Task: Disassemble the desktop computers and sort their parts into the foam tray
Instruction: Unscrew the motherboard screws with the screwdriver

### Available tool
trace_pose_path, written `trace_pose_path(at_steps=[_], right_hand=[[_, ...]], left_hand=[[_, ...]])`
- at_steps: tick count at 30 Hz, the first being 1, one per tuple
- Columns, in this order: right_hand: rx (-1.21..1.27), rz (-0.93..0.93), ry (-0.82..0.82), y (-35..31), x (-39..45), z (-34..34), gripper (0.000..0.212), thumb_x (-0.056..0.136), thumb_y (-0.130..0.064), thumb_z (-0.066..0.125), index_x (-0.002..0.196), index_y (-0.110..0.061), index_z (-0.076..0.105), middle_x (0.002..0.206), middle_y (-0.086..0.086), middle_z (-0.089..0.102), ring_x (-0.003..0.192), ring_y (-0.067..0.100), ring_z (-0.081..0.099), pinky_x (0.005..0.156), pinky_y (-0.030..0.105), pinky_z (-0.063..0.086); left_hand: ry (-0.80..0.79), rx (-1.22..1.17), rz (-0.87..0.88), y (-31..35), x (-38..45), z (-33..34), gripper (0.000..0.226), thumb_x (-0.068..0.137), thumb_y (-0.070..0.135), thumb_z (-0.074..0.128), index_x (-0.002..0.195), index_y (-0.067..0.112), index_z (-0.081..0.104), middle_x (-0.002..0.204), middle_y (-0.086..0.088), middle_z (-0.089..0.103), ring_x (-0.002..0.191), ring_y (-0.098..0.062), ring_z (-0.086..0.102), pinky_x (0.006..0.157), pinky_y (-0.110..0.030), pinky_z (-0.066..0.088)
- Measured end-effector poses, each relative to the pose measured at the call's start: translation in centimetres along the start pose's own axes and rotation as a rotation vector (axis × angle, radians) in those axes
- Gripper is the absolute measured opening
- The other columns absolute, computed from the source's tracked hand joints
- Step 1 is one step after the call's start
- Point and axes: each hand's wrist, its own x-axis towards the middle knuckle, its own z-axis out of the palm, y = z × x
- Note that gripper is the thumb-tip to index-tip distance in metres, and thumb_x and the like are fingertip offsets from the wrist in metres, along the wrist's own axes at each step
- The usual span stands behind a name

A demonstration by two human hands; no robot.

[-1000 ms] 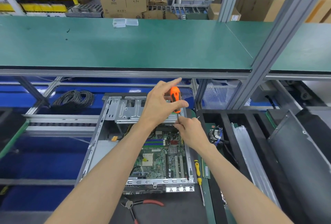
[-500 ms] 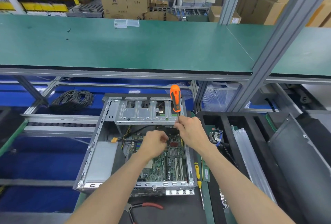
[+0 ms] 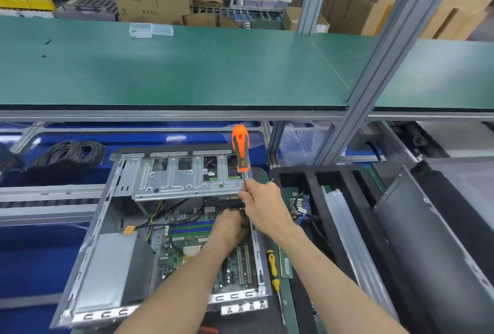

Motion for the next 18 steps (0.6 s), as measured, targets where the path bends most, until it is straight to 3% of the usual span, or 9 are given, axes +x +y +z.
trace_pose_path(at_steps=[6,11,14,18], right_hand=[[0.012,0.011,-0.025,-0.4,-0.3,-0.5,0.021,0.105,-0.018,0.046,0.097,-0.007,0.061,0.089,0.012,0.068,0.083,0.033,0.058,0.084,0.046,0.047],[0.013,0.058,-0.084,-0.7,0.1,-0.8,0.022,0.104,-0.023,0.04,0.088,-0.013,0.052,0.089,0.016,0.065,0.087,0.035,0.062,0.079,0.044,0.048],[-0.042,0.037,-0.068,-0.8,-0.1,-0.6,0.018,0.104,-0.019,0.043,0.101,-0.009,0.058,0.091,0.015,0.067,0.087,0.034,0.06,0.078,0.042,0.049],[-0.059,0.007,-0.041,-1.0,-0.3,-0.6,0.019,0.104,-0.016,0.044,0.103,-0.006,0.06,0.09,0.015,0.067,0.085,0.035,0.058,0.076,0.043,0.049]], left_hand=[[0.05,0.001,0.061,-0.2,0.0,0.6,0.017,0.082,0.001,0.055,0.092,0.0,0.068,0.097,-0.022,0.067,0.088,-0.042,0.062,0.072,-0.043,0.047],[0.034,0.065,0.169,-0.1,-0.1,1.2,0.031,0.08,-0.008,0.047,0.104,-0.003,0.066,0.098,-0.024,0.065,0.095,-0.039,0.056,0.076,-0.037,0.04],[-0.019,0.072,0.22,-0.1,0.1,0.7,0.034,0.085,-0.005,0.045,0.114,-0.001,0.063,0.105,-0.023,0.065,0.098,-0.038,0.056,0.084,-0.037,0.04],[-0.073,0.015,0.219,-0.7,-0.7,-1.1,0.017,0.096,0.01,0.053,0.101,0.001,0.066,0.107,-0.02,0.065,0.102,-0.035,0.057,0.087,-0.037,0.044]])
